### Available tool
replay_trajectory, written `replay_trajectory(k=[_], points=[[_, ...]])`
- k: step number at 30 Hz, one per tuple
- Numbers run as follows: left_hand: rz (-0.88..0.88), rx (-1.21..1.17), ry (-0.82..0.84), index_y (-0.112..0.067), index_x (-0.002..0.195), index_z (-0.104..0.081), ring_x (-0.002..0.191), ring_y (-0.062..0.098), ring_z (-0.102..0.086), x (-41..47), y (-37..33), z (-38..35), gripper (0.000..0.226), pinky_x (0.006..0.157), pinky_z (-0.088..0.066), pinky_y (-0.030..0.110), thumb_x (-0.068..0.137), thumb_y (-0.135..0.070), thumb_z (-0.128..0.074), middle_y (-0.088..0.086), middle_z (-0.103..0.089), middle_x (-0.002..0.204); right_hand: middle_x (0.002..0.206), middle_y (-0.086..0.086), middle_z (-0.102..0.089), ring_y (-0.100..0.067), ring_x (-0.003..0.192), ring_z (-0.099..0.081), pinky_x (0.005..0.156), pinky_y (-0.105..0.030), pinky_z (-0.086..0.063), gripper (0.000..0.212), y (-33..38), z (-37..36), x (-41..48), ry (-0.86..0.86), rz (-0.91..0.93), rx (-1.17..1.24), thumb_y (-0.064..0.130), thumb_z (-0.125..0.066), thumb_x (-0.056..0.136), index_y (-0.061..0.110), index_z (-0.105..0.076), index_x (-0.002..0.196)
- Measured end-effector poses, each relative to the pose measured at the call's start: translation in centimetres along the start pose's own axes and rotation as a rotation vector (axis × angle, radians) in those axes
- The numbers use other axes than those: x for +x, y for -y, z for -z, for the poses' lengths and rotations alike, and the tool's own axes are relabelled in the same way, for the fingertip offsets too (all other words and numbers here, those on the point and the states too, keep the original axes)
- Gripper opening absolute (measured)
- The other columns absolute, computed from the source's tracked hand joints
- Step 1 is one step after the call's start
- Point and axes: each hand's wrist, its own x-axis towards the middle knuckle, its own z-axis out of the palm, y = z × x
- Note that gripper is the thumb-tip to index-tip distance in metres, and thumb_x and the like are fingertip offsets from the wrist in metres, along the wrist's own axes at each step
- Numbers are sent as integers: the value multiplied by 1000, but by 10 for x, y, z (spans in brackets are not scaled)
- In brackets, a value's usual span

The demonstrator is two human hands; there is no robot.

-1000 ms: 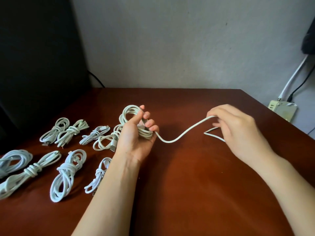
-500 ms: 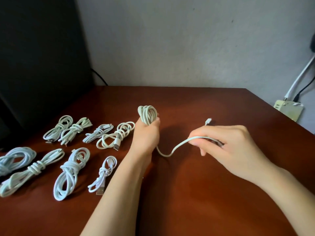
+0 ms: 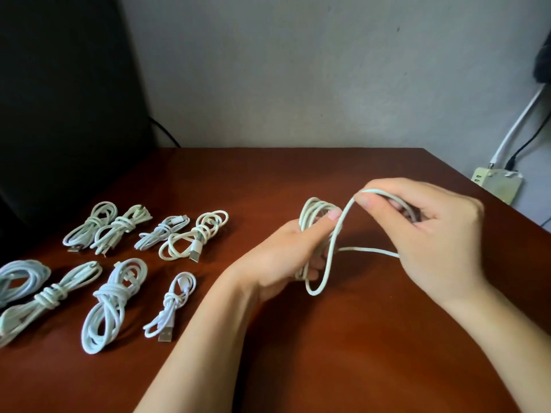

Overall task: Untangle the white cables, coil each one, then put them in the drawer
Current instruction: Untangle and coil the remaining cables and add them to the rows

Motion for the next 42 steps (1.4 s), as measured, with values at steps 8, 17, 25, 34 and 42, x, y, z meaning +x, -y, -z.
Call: replay_trajectory(k=[8,17,25,34,42], points=[[140,-88,390,-19,85,-52,45,3,-38,-5,-1,-9,83,41,-34,12,53,-92,-28,0,-46,65,62,-5,-63,-14,52,-47,55,-17,-37,18,-6,2,0,-94,-82,-96,24,-67,89,9,-76,86],[36,9,487,2,116,-52,59,1,-46,-9,-2,-3,59,50,-38,11,66,-15,-77,-4,-49,71,74,0,-70,-19,67,-64,58,-30,-51,19,-9,2,-1,-53,-191,-54,28,-65,88,13,-75,86],[39,-86,430,-15,95,-52,62,2,-50,-10,-1,-2,30,50,-40,11,70,2,-57,-1,-55,76,60,17,-61,-3,49,-47,55,-6,-32,3,-8,1,1,-29,-275,28,23,-71,83,20,-72,84],[-30,-55,449,-15,95,-49,63,0,-51,-11,-1,0,32,53,-40,11,73,7,-58,-2,-52,79,44,6,-39,-7,44,-31,48,-14,-27,14,-8,1,7,-54,-494,252,18,-78,76,27,-68,75],[-99,-533,107,-9,115,-56,47,3,-39,-3,-5,3,36,43,-36,13,81,-12,-62,0,-51,66,52,4,-53,-8,44,-43,44,-19,-38,13,-9,3,10,13,-655,419,14,-62,91,23,-69,85]])
